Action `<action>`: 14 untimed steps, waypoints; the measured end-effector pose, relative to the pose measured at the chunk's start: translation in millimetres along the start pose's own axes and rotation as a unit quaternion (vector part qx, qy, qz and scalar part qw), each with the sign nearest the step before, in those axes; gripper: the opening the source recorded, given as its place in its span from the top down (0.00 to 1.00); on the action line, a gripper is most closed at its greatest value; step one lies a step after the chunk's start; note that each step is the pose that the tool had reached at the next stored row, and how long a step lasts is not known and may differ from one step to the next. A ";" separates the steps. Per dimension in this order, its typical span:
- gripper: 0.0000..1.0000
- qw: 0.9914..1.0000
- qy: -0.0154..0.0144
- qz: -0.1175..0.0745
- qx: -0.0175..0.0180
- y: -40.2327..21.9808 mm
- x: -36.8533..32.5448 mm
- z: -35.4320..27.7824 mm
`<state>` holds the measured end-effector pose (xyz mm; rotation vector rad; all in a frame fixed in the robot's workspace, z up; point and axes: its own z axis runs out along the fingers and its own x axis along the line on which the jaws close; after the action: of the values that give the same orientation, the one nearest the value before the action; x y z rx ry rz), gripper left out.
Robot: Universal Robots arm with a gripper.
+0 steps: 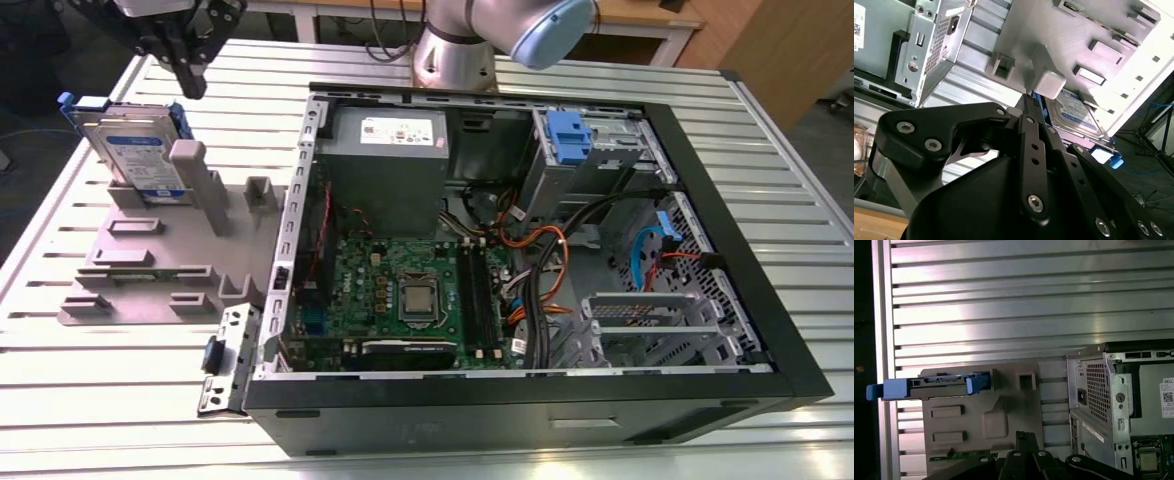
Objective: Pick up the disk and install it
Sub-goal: 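Reach for the disk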
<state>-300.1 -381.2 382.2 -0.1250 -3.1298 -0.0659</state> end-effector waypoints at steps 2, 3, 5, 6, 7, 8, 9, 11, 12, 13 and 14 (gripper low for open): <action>0.89 1.000 0.000 0.000 0.000 1.0 3.6 0.2; 0.89 1.000 0.000 0.000 0.000 2.0 5.0 0.3; 0.89 1.000 0.000 0.000 0.000 4.3 7.3 0.4; 0.89 1.000 0.000 0.000 0.000 5.9 8.6 0.6; 0.89 1.000 0.000 0.000 0.000 7.6 9.5 0.7; 0.89 1.000 0.000 0.000 0.000 9.4 10.5 1.0; 0.89 1.000 0.000 0.000 0.000 10.9 11.7 1.3; 0.89 1.000 0.000 0.000 0.000 13.2 15.5 1.8; 0.89 1.000 0.000 0.000 0.000 14.2 18.2 2.0; 0.89 1.000 0.000 0.000 0.000 14.9 20.8 2.2; 0.89 1.000 0.000 0.000 0.000 15.5 23.5 2.4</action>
<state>-322.3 -363.8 380.7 -0.1250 -3.1298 -0.0659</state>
